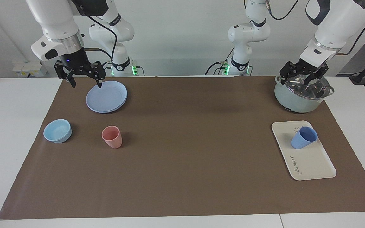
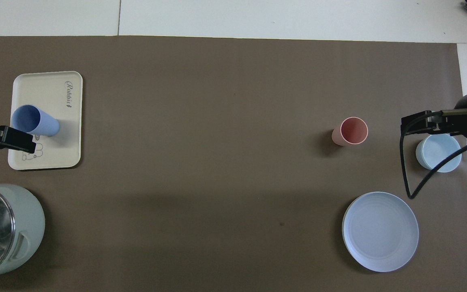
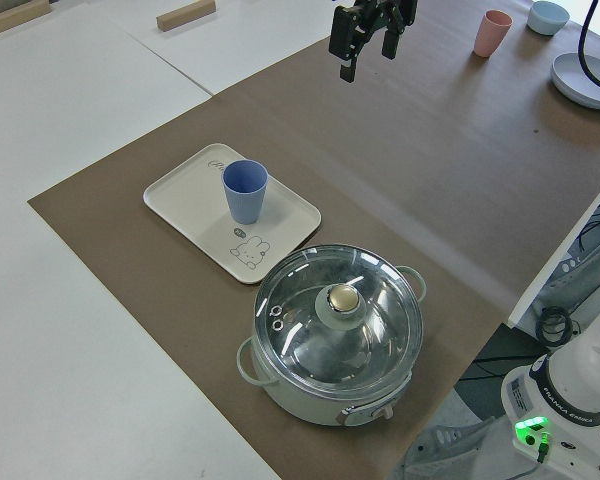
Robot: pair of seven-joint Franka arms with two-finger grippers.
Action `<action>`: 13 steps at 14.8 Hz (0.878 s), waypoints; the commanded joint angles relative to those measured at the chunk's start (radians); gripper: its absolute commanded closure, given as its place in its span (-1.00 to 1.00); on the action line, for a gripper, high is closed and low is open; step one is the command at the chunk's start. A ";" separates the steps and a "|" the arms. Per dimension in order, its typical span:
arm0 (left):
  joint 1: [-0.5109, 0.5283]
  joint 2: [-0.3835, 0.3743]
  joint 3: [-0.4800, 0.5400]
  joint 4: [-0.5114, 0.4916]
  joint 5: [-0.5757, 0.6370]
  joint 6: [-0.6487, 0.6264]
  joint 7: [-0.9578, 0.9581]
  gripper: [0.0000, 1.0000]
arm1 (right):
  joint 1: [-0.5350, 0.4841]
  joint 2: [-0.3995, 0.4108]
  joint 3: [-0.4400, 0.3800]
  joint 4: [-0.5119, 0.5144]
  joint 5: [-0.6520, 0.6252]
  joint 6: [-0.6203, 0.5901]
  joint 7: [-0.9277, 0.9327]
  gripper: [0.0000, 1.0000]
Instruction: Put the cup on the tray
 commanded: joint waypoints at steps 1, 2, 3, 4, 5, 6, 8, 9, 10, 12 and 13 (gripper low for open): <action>0.006 -0.029 -0.001 -0.029 -0.010 0.005 -0.006 -1.00 | -0.021 0.007 0.016 0.023 0.000 -0.037 -0.001 -1.00; 0.006 -0.029 -0.001 -0.029 -0.010 0.005 -0.006 -1.00 | -0.021 0.007 0.016 0.025 0.006 -0.041 0.012 -1.00; 0.006 -0.029 -0.001 -0.031 -0.010 0.005 -0.006 -1.00 | -0.021 0.007 0.013 0.025 0.028 -0.066 0.045 -1.00; 0.006 -0.029 -0.001 -0.029 -0.012 0.005 -0.006 -1.00 | -0.021 0.004 0.008 0.025 0.048 -0.075 0.067 -1.00; 0.006 -0.029 -0.001 -0.031 -0.012 0.005 -0.006 -1.00 | -0.023 0.004 0.008 0.025 0.048 -0.075 0.068 -1.00; 0.006 -0.029 -0.001 -0.029 -0.012 0.005 -0.006 -1.00 | -0.024 0.004 0.008 0.026 0.049 -0.074 0.068 -1.00; 0.006 -0.029 -0.001 -0.031 -0.010 0.005 -0.006 -1.00 | -0.029 0.004 0.003 0.025 0.049 -0.078 0.078 -1.00; 0.006 -0.029 -0.001 -0.031 -0.012 0.005 -0.006 -1.00 | -0.030 0.002 0.002 0.025 0.049 -0.084 0.076 -1.00; 0.006 -0.029 -0.001 -0.029 -0.012 0.005 -0.006 -1.00 | -0.030 0.001 0.002 0.020 0.049 -0.086 0.076 -1.00; 0.006 -0.029 -0.001 -0.031 -0.010 0.005 -0.006 -1.00 | -0.029 -0.001 0.002 0.017 0.049 -0.086 0.076 -1.00; 0.006 -0.029 -0.001 -0.031 -0.010 0.005 -0.006 -1.00 | -0.029 -0.003 0.002 0.014 0.049 -0.086 0.076 -1.00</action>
